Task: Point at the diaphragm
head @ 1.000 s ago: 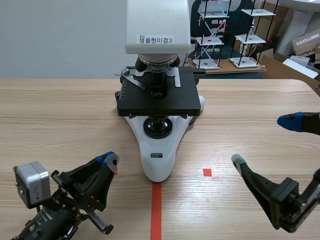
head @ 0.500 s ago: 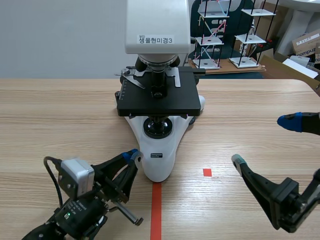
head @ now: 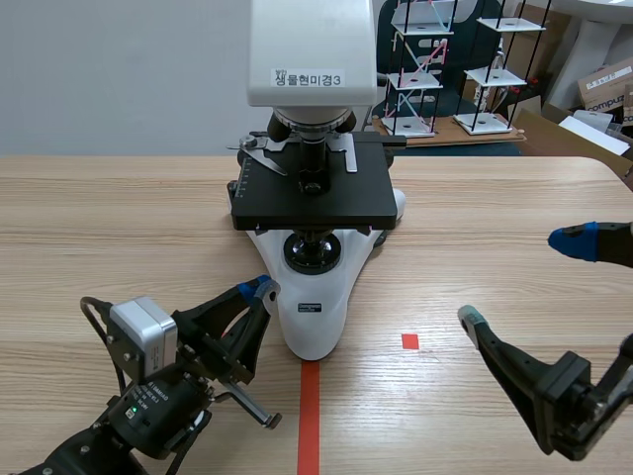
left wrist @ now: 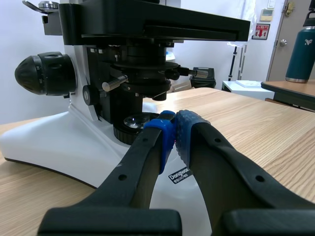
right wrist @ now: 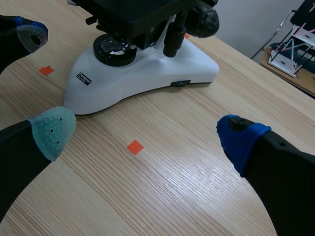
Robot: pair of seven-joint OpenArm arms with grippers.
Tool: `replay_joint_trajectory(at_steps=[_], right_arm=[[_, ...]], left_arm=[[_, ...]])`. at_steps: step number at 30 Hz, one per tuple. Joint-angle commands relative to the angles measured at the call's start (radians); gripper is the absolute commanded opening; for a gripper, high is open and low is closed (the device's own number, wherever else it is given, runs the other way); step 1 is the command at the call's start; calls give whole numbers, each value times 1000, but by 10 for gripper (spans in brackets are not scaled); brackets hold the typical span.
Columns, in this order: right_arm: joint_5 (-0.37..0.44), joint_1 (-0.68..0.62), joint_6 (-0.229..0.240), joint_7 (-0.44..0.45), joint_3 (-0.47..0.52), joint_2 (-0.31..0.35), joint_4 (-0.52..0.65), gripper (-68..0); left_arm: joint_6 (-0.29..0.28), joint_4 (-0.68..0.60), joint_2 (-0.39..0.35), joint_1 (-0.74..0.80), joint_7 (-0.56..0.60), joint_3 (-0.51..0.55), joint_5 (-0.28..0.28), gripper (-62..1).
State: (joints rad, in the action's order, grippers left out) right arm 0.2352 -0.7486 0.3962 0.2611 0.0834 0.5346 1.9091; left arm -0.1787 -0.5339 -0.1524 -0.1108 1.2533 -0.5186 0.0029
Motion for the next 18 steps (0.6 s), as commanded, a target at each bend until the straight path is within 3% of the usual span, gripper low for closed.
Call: replay_joint_trajectory(at_steps=[1, 18], right_arm=[[11, 1, -7, 15, 4, 5, 16, -39], [11, 1, -7, 15, 4, 5, 16, -39]], left_arm=[[2, -21, 7, -3, 13, 1, -6, -577], [2, -21, 7, -3, 6, 1, -6, -577]])
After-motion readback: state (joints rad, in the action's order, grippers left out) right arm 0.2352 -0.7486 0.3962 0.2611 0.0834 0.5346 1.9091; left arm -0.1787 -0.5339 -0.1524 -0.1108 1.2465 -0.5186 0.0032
